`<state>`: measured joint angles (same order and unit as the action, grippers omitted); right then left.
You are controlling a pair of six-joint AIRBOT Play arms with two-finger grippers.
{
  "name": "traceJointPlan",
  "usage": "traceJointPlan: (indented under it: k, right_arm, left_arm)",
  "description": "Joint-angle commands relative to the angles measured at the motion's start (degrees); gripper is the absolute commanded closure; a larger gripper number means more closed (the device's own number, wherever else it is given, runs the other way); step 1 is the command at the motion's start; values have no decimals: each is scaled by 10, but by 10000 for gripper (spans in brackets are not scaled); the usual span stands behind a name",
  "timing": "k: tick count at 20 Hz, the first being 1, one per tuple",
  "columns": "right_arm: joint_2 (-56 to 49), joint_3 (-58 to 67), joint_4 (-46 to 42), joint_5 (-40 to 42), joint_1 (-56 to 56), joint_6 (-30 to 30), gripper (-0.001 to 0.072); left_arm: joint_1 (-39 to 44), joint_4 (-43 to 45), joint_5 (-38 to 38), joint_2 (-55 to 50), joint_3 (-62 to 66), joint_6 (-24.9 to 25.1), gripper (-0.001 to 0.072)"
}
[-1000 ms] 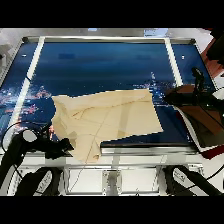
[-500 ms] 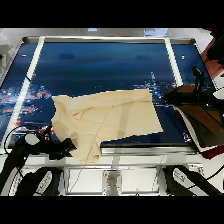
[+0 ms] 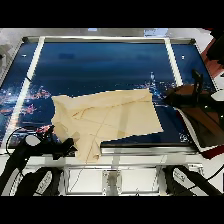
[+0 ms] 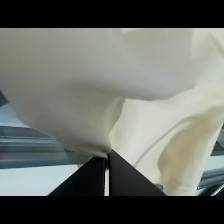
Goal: Fold the shirts.
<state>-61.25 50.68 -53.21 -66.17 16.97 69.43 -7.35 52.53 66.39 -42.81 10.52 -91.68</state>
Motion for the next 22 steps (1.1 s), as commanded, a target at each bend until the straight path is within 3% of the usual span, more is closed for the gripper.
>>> traceJointPlan:
  k: [1, 6, 11, 18, 19, 20, 21, 22]
  right_arm:
    - [0, -102, -46, -52, 2, 76, 368]
    - [15, -241, 1, -37, 1, 74, 368]
    - [15, -264, 31, 47, 1, 76, 368]
    - [15, -265, 24, 144, 1, 136, 370]
    - [15, -265, 25, 151, 1, 137, 438]
    - [15, -265, 25, 153, 1, 135, 589]
    - [15, -264, 25, 153, 1, 128, 684]
    - [15, -264, 28, 150, 1, 113, 683]
  left_arm:
    - [0, -20, 19, 0, 0, 25, 692]
    - [0, -37, 17, 0, 0, 47, 692]
    - [0, -37, 9, 0, 0, 47, 692]
    - [0, -37, 9, 0, 0, 47, 692]
    - [0, -37, 9, 0, 0, 48, 692]
    - [0, -37, 9, 0, 0, 51, 692]
    - [0, -42, 9, 0, 0, 65, 692]
    - [0, -55, 10, 1, 2, 83, 693]
